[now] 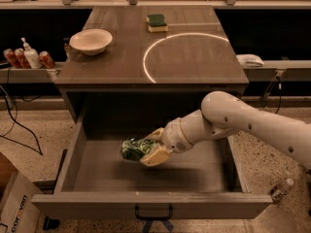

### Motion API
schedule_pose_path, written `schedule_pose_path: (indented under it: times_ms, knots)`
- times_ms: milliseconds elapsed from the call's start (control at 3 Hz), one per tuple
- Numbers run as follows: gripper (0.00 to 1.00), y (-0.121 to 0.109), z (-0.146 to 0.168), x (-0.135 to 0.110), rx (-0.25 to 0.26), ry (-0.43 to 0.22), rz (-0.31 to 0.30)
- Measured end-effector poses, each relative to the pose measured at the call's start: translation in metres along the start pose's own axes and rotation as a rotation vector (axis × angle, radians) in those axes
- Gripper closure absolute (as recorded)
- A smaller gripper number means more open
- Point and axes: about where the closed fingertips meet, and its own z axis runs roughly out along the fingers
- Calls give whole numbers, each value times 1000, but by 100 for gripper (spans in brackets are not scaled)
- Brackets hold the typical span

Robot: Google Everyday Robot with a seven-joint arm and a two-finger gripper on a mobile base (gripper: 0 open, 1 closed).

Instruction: Place green can into top drawer

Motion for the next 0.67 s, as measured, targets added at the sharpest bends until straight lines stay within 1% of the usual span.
schedule_pose_path:
  times_ms: [667]
  knots:
    - [37, -16, 18, 44, 16, 50, 75]
